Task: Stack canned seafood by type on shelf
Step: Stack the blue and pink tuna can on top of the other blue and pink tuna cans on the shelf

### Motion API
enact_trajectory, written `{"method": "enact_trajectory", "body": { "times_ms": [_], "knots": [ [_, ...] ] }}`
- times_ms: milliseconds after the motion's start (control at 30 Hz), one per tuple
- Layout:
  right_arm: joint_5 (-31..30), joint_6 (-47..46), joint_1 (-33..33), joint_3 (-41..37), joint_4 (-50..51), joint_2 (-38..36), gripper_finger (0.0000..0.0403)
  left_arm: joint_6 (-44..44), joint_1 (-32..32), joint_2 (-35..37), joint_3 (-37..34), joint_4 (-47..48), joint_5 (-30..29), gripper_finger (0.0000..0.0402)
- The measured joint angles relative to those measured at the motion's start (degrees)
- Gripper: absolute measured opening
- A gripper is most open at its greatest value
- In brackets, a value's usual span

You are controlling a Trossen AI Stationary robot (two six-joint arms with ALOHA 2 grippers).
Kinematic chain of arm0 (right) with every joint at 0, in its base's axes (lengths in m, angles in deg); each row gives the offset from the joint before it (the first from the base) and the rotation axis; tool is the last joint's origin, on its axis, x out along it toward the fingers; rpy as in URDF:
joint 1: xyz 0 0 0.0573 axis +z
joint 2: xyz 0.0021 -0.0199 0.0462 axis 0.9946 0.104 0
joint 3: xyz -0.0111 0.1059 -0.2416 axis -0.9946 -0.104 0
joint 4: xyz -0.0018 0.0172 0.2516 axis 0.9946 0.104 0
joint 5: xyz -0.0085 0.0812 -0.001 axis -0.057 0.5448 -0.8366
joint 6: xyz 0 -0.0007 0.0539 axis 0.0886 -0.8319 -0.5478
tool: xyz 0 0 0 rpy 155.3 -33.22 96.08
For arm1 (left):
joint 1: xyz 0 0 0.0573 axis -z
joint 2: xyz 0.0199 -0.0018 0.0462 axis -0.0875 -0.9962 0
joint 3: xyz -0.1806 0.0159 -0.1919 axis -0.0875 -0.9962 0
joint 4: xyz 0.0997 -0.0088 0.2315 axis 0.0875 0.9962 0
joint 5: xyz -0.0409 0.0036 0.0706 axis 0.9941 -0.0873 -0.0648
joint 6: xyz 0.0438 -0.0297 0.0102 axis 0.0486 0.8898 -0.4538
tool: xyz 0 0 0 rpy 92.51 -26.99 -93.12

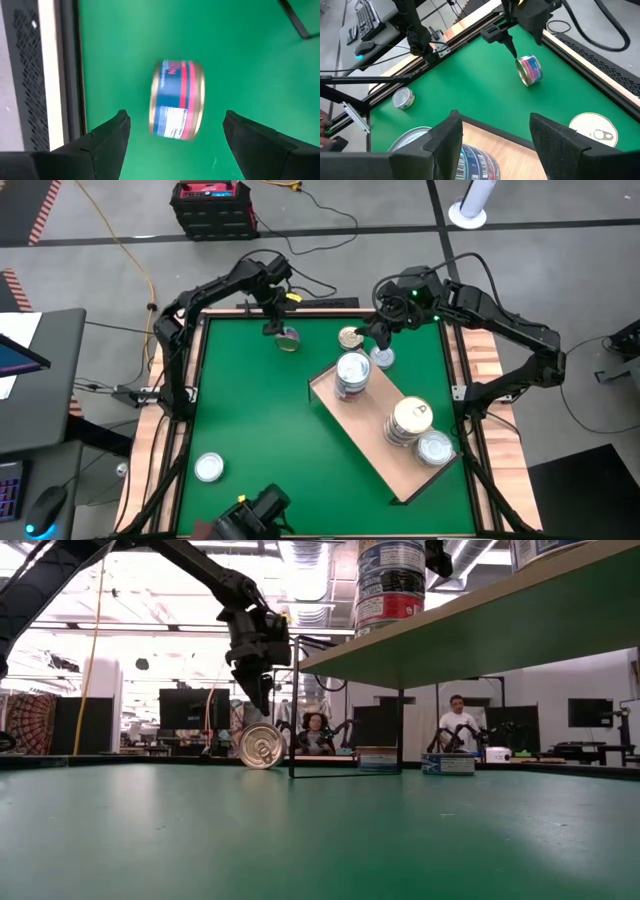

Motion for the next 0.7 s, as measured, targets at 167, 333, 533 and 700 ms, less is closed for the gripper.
{"method": "enact_trajectory", "body": {
  "times_ms": [167, 333, 533, 700],
  "knots": [
    [-0.01, -0.31, 0.47, 0.0, -0.02, 0.0, 0.0255, -4.49, 1.94, -0.02, 0.0, -1.98, -2.57, 0.0309],
    [-0.02, -0.35, 0.76, 0.0, -0.06, 0.0, 0.0255, -5.39, 1.93, -0.02, -0.83, -5.14, -3.31, 0.0309],
    [-0.07, -0.44, 0.74, 0.0, -0.04, 0.0, 0.0255, -5.41, 2.02, -0.04, -6.1, -6.95, -3.3, 0.0309],
    [-0.17, -0.39, 0.61, 0.0, -0.38, 0.01, 0.0255, -3.88, 2.02, -0.11, -9.21, -9.25, -5.88, 0.0309]
  ]
}}
